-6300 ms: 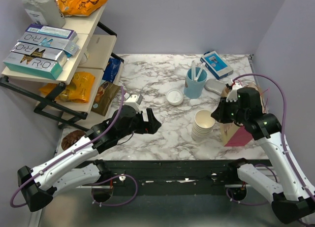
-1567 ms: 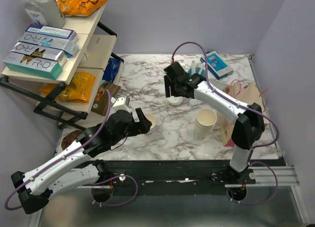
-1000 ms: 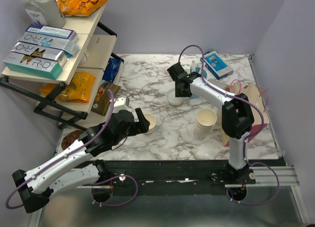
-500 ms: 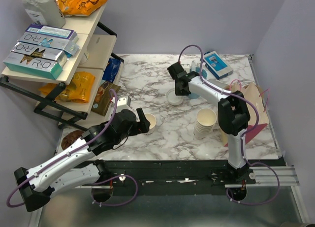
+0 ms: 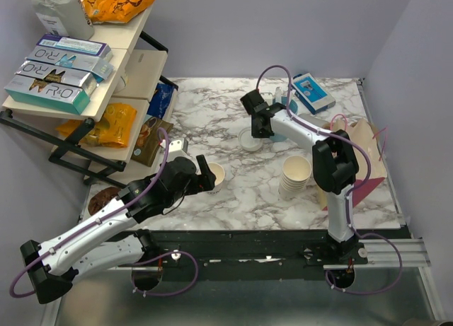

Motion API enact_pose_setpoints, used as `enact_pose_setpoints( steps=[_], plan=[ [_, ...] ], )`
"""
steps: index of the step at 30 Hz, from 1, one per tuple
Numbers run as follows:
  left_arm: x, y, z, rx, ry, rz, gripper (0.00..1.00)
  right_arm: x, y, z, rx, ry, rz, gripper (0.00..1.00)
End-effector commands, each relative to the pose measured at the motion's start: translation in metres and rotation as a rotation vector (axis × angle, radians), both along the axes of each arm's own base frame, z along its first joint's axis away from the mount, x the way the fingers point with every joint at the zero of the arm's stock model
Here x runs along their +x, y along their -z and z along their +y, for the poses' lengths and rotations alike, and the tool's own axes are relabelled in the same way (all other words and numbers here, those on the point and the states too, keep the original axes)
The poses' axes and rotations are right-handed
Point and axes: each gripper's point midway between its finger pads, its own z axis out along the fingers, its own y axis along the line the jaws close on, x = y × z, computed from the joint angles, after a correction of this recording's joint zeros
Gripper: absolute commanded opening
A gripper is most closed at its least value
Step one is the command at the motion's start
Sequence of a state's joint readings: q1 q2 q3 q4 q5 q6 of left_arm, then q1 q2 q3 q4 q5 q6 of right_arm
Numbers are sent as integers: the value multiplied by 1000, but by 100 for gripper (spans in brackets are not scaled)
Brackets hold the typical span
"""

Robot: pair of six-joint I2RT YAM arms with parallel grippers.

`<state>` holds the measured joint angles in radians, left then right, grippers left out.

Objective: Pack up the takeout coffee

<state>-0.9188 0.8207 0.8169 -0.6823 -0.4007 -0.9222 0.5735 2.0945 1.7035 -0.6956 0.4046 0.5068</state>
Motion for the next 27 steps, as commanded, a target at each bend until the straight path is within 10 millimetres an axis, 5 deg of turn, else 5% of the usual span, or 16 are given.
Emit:
enact_pose_setpoints(
  steps=[1,7,20,27],
  plan=[
    [4,-7,3,15,-10,-25,99,10,3,2,22,26,-11,15],
    [3,-8,4,12,-13,-26,99,10,-1,-2,25,48,-20,1],
    [0,-9,1,-15,2,-24,99,5,-66,-3,90,17,-125,1],
    [1,-9,-1,-12,7,-21,99,-6,-84,-3,132,-7,-145,1]
  ],
)
